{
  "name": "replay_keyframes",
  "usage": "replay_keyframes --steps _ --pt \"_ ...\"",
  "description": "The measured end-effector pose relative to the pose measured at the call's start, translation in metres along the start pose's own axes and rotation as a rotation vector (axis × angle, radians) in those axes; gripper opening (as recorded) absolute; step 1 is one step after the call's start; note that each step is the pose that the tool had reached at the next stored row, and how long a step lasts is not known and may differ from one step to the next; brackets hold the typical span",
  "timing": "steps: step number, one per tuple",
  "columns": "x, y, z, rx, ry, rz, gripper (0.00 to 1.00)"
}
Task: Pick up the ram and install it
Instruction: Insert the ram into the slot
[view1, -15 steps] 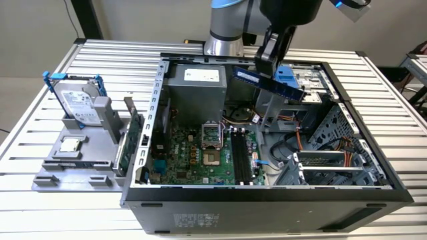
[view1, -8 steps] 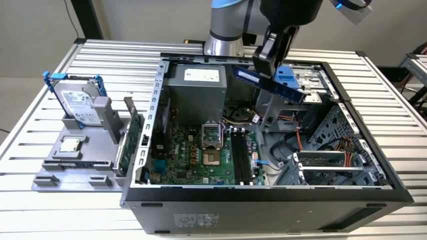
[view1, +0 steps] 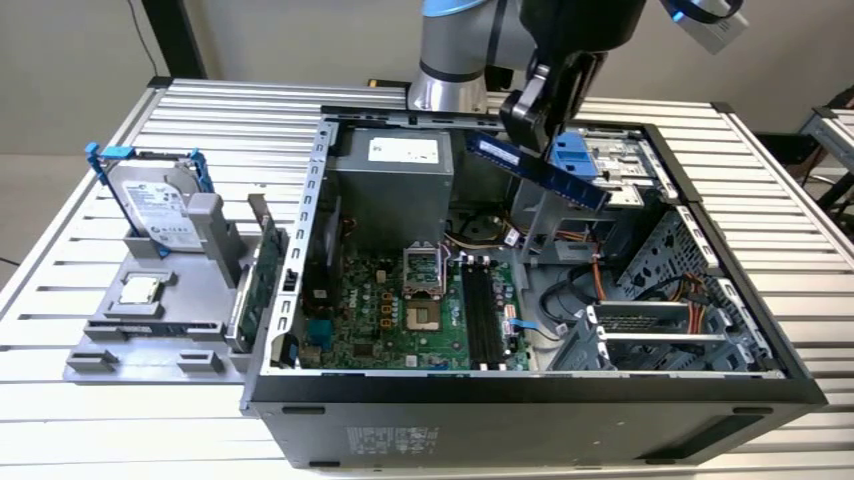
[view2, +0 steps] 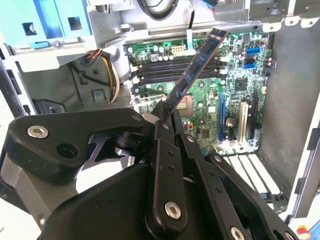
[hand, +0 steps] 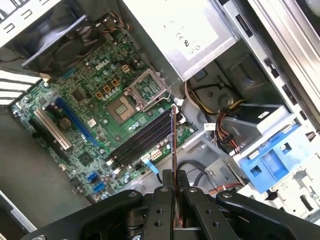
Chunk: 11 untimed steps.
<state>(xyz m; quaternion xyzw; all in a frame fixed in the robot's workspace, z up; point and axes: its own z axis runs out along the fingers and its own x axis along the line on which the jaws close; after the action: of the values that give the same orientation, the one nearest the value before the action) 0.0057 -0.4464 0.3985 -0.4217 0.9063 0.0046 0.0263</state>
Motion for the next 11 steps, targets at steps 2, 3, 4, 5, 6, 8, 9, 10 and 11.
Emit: replay_keyframes --steps 2,3,4,5,6,8,9,10,11 --pt "0.0001 -0.0001 -0.0001 0.0012 0.0004 0.022 0.0" --pt "0.0002 -0.0001 -0.0001 0.0017 0.0005 0.032 0.0" --pt "0.0002 -0.0001 0.0 0.0023 0.0005 0.044 0.0" --pt "0.0002 -0.0002 0.0 0.0028 0.0007 0.054 0.0" --pt "0.0003 -0.0002 0.0 0.0033 0.0009 0.064 0.0" --pt "0.0003 -0.0002 0.0001 0.0044 0.0009 0.087 0.0" --pt "0.0003 -0.0002 0.0001 0.005 0.0011 0.099 0.0" --pt "0.0003 -0.0002 0.0 0.0057 0.0015 0.11 0.0" --pt "0.0003 -0.0002 0.0 0.0063 0.0016 0.122 0.0"
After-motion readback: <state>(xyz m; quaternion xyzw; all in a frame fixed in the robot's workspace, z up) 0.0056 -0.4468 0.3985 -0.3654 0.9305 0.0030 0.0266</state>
